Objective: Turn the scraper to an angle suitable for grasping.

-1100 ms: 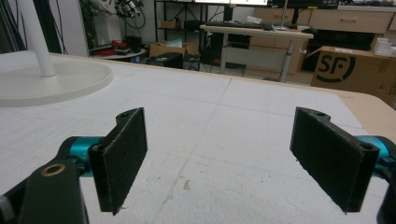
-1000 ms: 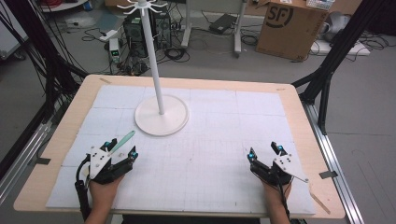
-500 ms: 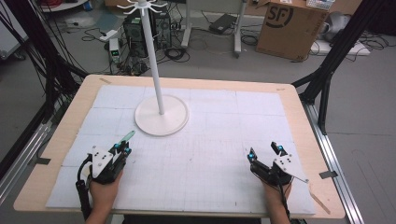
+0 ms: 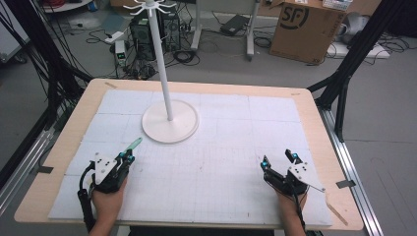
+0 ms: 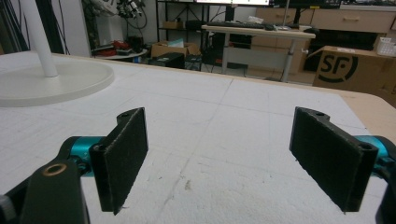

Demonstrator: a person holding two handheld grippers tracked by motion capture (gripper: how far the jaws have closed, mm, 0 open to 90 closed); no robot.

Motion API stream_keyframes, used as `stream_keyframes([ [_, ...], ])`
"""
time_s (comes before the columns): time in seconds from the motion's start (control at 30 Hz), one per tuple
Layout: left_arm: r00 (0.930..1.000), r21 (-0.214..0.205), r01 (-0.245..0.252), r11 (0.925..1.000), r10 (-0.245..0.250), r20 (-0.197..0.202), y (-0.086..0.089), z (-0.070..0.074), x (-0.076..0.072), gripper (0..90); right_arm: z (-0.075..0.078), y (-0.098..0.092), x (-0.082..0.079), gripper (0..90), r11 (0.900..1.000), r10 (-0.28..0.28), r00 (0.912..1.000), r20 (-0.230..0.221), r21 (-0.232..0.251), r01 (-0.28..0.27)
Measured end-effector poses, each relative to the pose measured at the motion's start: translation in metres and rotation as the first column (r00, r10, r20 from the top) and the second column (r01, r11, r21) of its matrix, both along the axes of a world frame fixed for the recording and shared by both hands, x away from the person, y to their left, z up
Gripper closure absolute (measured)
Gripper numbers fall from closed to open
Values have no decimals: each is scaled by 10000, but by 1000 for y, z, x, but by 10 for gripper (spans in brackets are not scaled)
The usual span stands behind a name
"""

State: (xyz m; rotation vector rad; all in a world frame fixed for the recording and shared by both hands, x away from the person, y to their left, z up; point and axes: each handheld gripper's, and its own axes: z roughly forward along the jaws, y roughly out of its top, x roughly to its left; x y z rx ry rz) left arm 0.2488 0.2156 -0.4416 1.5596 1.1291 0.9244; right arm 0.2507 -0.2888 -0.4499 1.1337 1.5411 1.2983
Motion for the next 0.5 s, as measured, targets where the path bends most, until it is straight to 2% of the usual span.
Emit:
stream_keyframes([
  [0.07, 10000, 15, -47, 10000, 47, -20, 0, 0, 0, 900, 0, 0, 0, 188, 10000, 17, 10000, -18, 20, -17],
  [0.17, 9996, 262, -279, 9993, 281, -79, 5, 1, 2, 900, 0, 0, 0, 188, 10000, 20, 10000, -1, -5, -20],
  [0.33, 9973, 294, -670, 9973, 679, -290, 15, 4, 3, 900, 0, 0, 0, 188, 10000, 11, 10000, -16, -1, -11],
  [0.37, 9962, 506, -788, 9956, 805, -320, 18, 6, 4, 900, 0, 0, 0, 188, 10000, 10, 10000, -24, -1, -10],
  [0.5, 9941, 652, -928, 9936, 961, -500, 24, 7, 5, 900, 0, 0, 0, 188, 10000, 26, 10000, -27, 39, -26],
])
